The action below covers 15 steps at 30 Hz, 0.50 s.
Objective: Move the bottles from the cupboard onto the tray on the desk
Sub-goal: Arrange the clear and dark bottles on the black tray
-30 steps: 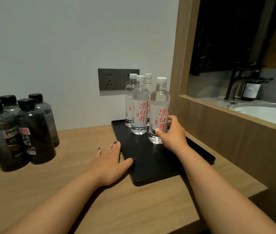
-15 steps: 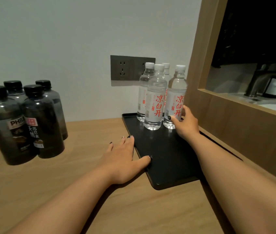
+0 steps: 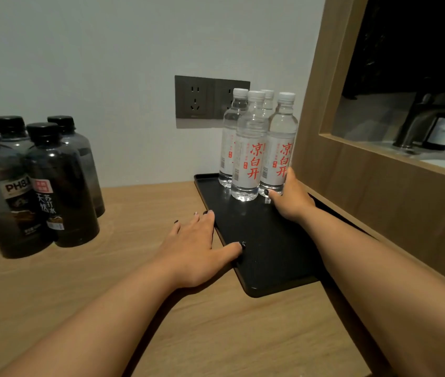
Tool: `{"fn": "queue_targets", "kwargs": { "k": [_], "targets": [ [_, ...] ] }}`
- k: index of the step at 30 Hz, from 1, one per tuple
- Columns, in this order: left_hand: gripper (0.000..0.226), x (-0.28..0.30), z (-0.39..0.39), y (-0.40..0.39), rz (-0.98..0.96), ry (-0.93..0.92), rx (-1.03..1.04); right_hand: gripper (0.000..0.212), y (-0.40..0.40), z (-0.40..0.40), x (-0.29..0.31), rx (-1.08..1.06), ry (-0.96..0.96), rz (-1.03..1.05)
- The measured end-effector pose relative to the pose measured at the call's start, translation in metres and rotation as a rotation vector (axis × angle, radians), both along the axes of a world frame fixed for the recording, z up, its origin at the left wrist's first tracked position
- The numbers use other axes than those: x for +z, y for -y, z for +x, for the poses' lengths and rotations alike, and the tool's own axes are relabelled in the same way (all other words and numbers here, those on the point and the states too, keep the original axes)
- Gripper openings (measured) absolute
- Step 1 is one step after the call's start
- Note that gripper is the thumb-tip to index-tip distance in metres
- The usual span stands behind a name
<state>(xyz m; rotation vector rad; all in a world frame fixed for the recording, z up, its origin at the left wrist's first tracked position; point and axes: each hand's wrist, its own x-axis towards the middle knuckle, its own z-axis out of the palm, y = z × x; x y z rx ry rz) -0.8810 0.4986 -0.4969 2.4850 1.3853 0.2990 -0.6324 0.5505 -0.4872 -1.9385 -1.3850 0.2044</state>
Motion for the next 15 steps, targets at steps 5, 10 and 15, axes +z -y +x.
{"fn": "queue_targets", "kwargs": {
  "k": [5,10,15],
  "targets": [
    [0.093,0.0,-0.001,0.002,0.001,0.028,0.006,0.062,-0.002,-0.002,-0.002,-0.032,0.022,-0.042],
    [0.098,0.001,-0.004,-0.005,-0.029,0.177,0.018,0.068,-0.001,-0.006,0.0,-0.015,-0.038,-0.05],
    [0.067,0.008,-0.004,0.003,-0.063,0.459,0.078,0.097,0.02,-0.026,0.019,-0.168,-0.167,-0.049]
  ]
}}
